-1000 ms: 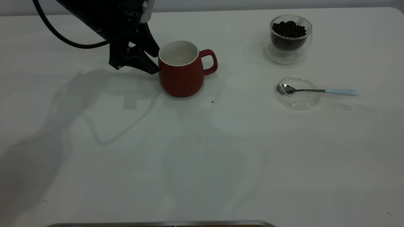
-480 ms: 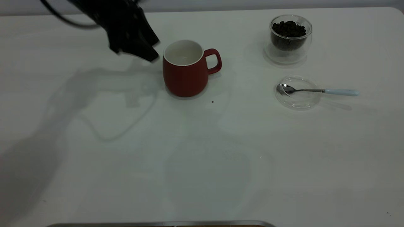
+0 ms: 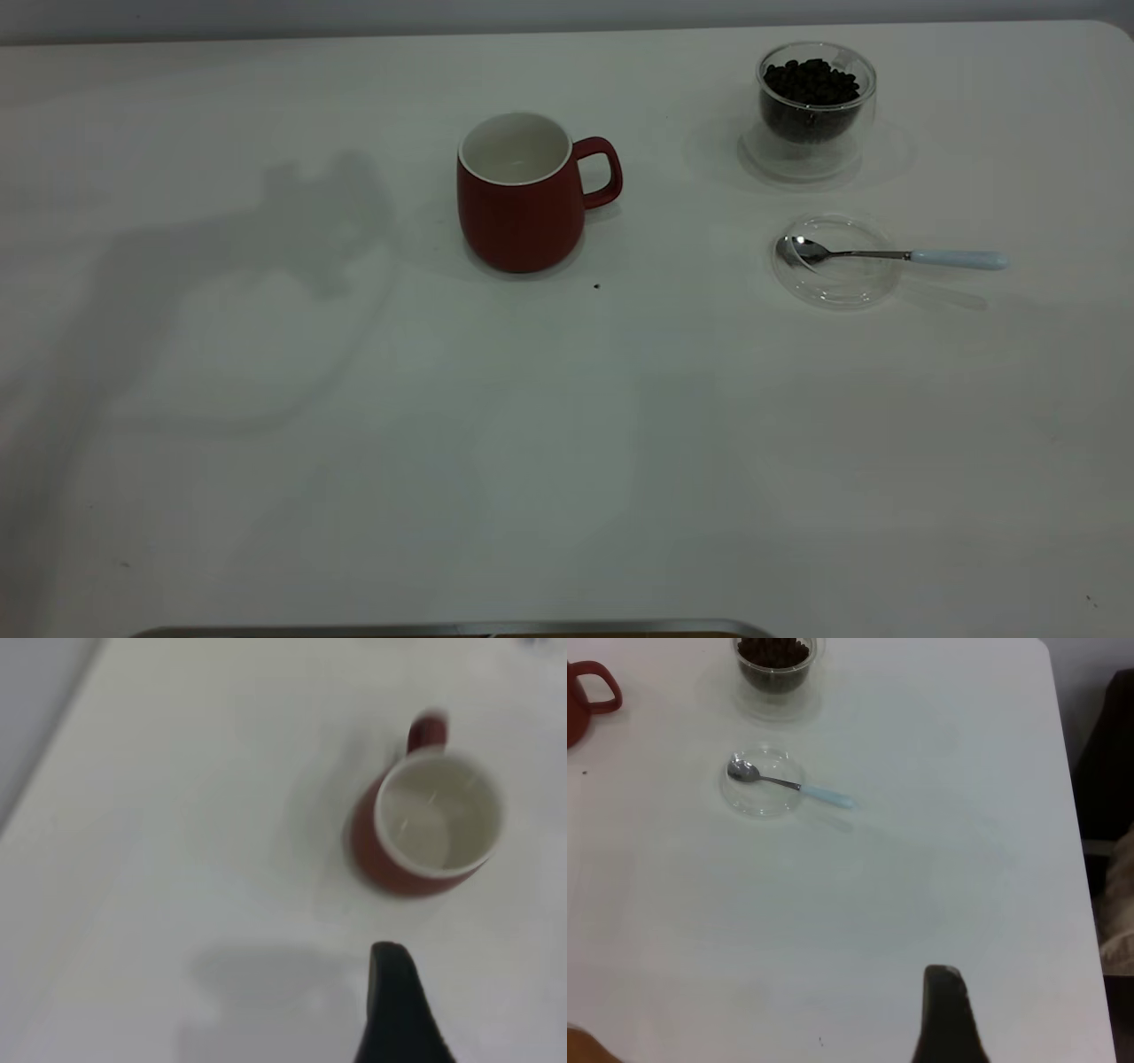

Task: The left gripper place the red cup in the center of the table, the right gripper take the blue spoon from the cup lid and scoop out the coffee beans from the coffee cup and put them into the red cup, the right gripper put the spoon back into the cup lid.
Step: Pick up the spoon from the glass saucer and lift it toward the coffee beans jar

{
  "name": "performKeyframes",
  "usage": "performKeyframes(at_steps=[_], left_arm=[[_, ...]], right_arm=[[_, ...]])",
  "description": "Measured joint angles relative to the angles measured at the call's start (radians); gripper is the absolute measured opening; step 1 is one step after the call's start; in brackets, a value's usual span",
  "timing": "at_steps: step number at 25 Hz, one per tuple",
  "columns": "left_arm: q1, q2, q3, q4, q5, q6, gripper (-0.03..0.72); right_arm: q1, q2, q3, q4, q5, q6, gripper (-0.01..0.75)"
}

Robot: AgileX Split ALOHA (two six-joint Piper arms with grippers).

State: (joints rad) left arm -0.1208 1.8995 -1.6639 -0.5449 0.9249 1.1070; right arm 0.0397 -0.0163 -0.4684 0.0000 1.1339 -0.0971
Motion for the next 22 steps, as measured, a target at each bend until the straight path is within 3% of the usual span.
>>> performKeyframes(at_steps=[9,14,18,22], left_arm=[[0.0,-0.465,0.0,0.25,0.234,-0.517,0.516],[0.0,-0.625,0.024,0.438,0.24,-0.756,0.516],[0.0,-0.751,0.187,0.474,0.24,-0.859,0.516],[0.0,-0.867,0.47,0.484,0.24,-0.896,0.516]], right_arm=[[0.0,0.0,0.0,0.0,0.0,0.0,0.547],[0.0,0.0,0.0,0.0,0.0,0.0,0.547],[0.0,0.0,0.0,0.0,0.0,0.0,0.547],[0.0,0.0,0.0,0.0,0.0,0.0,0.547]])
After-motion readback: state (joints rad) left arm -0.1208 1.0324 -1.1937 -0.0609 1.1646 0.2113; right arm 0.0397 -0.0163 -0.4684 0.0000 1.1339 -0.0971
